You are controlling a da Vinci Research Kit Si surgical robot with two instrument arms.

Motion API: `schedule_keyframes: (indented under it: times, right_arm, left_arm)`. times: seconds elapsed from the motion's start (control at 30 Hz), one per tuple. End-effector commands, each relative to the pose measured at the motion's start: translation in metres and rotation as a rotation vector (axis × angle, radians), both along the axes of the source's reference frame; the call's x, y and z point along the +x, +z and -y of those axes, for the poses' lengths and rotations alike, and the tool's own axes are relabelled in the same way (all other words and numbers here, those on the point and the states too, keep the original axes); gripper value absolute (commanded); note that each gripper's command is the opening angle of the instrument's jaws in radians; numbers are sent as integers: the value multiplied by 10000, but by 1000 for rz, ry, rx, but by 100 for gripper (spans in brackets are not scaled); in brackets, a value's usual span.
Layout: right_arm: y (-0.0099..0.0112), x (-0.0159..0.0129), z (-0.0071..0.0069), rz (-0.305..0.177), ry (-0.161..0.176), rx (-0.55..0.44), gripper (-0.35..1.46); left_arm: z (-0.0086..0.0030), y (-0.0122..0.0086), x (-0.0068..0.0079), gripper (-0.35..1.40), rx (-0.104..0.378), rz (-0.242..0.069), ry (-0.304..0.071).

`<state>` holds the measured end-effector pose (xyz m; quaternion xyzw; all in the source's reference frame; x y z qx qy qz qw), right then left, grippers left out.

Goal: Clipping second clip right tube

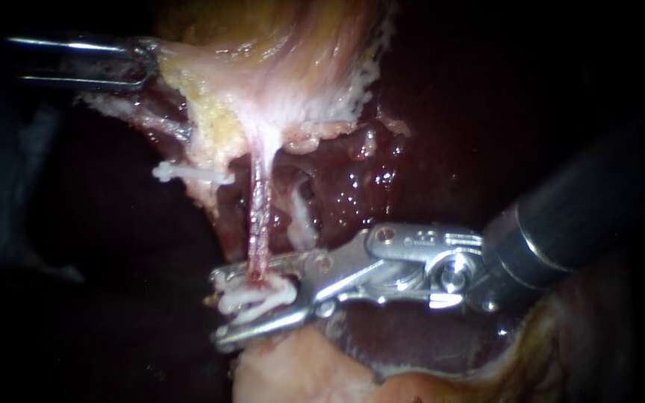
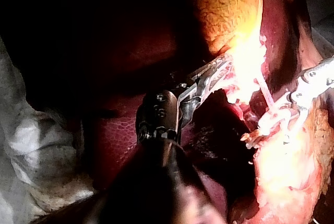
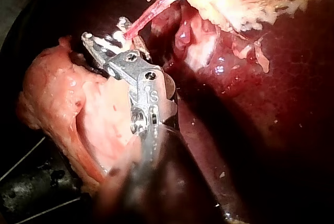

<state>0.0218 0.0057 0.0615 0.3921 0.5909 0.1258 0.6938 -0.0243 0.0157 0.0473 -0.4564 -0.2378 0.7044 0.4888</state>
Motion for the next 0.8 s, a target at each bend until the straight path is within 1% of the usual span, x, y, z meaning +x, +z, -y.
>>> schedule_keyframes:
  times: [0.03,0.27,0.33,0.47,0.6,0.67,0.73,0.8]
  right_arm:
    - [1,-1,-1,6,6,5,40]
    - [4,-3,-5,24,16,37,21]
    - [3,-4,-6,29,27,35,9]
    - [2,-7,-9,40,36,52,-11]
    - [3,-10,-12,60,42,101,-35]
    - [5,-12,-12,79,47,145,-35]
    - [5,-13,-13,116,45,175,-35]
    - [6,-15,-12,144,32,170,-35]
  left_arm:
    - [0,0,0,-35,0,0,0]
    - [0,0,0,-35,0,0,0]
    - [0,0,0,-35,0,0,0]
    - [0,0,0,-35,0,0,0]
    - [0,0,0,-35,0,0,0]
    - [0,1,0,-35,0,0,0]
    - [-1,1,0,-35,0,0,0]
    - [-1,1,0,-35,0,0,0]
